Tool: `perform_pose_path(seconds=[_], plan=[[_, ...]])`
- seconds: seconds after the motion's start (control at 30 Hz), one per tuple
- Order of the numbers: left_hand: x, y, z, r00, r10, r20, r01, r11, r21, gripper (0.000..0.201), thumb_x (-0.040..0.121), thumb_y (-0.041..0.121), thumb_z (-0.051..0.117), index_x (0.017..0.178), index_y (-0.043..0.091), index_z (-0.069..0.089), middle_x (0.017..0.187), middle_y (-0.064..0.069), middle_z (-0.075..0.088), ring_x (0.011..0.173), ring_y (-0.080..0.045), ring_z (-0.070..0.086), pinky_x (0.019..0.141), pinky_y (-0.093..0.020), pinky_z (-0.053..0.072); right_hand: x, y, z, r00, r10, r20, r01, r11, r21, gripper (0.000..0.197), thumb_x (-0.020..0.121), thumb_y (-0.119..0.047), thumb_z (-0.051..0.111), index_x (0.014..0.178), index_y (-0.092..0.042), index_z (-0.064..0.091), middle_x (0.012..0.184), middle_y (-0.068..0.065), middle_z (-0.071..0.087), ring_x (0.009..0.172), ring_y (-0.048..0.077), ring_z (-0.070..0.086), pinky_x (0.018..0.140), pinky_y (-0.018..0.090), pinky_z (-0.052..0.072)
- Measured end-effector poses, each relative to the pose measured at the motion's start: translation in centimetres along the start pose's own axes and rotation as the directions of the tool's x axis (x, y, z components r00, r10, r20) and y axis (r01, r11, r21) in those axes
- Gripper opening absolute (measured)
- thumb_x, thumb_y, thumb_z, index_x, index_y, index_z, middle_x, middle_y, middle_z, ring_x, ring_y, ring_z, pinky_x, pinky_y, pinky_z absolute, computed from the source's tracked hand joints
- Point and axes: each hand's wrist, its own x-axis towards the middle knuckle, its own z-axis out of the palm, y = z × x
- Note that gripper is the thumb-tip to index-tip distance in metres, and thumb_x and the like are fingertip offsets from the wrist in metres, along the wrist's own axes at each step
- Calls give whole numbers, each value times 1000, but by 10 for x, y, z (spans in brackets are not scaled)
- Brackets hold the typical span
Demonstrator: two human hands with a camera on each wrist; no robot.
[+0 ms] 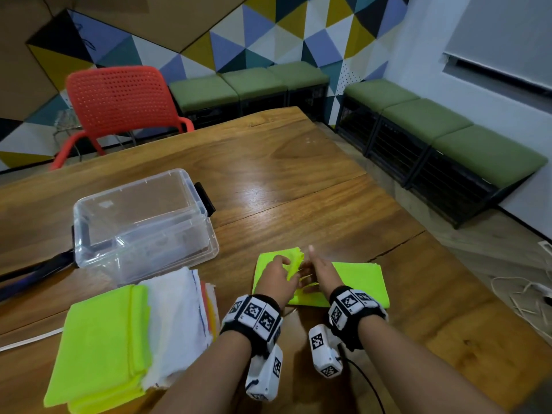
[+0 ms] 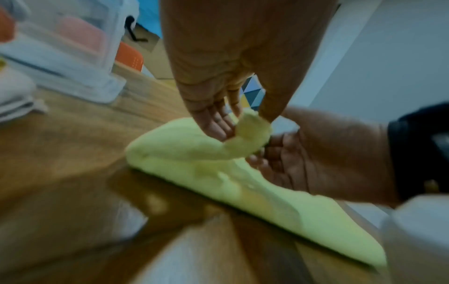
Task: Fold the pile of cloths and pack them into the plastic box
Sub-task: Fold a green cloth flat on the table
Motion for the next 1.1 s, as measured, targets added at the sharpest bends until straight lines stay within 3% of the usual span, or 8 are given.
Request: perform_pose_path(seconds=[0.2, 0.4, 0.47, 0.53, 0.63, 0.77, 0.97, 1.1], plan=[[-5, -18, 14, 992, 125, -7, -125, 991, 48, 49, 89, -4, 34, 132, 18, 43, 132, -6, 50, 123, -24, 47, 99, -33, 41, 6, 16, -12, 998, 5, -70, -27, 951, -307, 36, 90, -4, 53, 57, -13, 40, 54, 7, 37, 52, 19, 43, 56, 35, 46], [9, -41, 16, 989, 145, -3, -125, 862, 491, 55, 99, 43, 20, 150, 27, 7, 159, 2, -5, 147, -20, -1, 117, -40, 13, 1, 18, -11, 994, -89, -71, 55, 920, -388, 13, 95, -9, 42, 85, -10, 51, 79, 10, 50, 78, 22, 49, 68, 34, 39], [9, -43, 20, 989, 142, 46, -145, 836, 530, 77, 81, 62, -7, 150, 29, 3, 159, 1, -9, 147, -21, -5, 118, -39, 6, 4, 18, -13, 991, -75, -109, 30, 930, -367, 17, 96, -10, 38, 105, -10, 53, 92, 8, 52, 87, 21, 48, 72, 28, 33], [14, -44, 25, 990, 126, 60, -138, 816, 561, 98, 68, 68, -22, 150, 27, 12, 159, -6, 1, 147, -27, 6, 118, -43, 13, 5, 18, -14, 989, -39, -142, -29, 893, -448, 10, 96, -11, 37, 93, -10, 46, 88, 8, 50, 87, 25, 47, 70, 28, 31], [14, -38, 26, 988, 156, 6, -125, 766, 630, 77, 87, 59, 0, 143, 22, 38, 153, -15, 26, 138, -36, 32, 106, -52, 34, 6, 20, -14, 984, -4, -180, -96, 834, -544, 23, 96, -12, 38, 118, -5, 43, 104, 19, 57, 101, 36, 55, 69, 30, 34], [19, -54, 29, 991, 101, 88, -134, 769, 625, 62, 99, 45, 22, 150, 23, -7, 156, -7, -20, 146, -27, -14, 119, -43, -1, 5, 22, -10, 977, -54, -205, -74, 819, -568, 49, 95, -12, 42, 140, -12, 26, 101, 19, 62, 91, 34, 59, 70, 36, 44], [23, -53, 19, 985, 83, -153, -15, 916, 401, 62, 96, 44, 37, 148, 19, 15, 151, -9, 22, 135, -25, 32, 106, -37, 35, -1, 33, -19, 963, -174, -207, -37, 672, -739, 48, 92, -26, 55, 133, -17, 32, 132, 8, 43, 118, 27, 49, 85, 39, 46], [31, -49, 14, 990, -115, -85, 134, 956, 261, 68, 91, 51, 45, 144, 13, 23, 135, -11, 48, 118, -28, 53, 91, -38, 48, 7, 35, -22, 965, -207, -158, -12, 572, -820, 33, 93, -29, 53, 119, -14, 41, 123, 8, 42, 111, 28, 50, 76, 36, 43]])
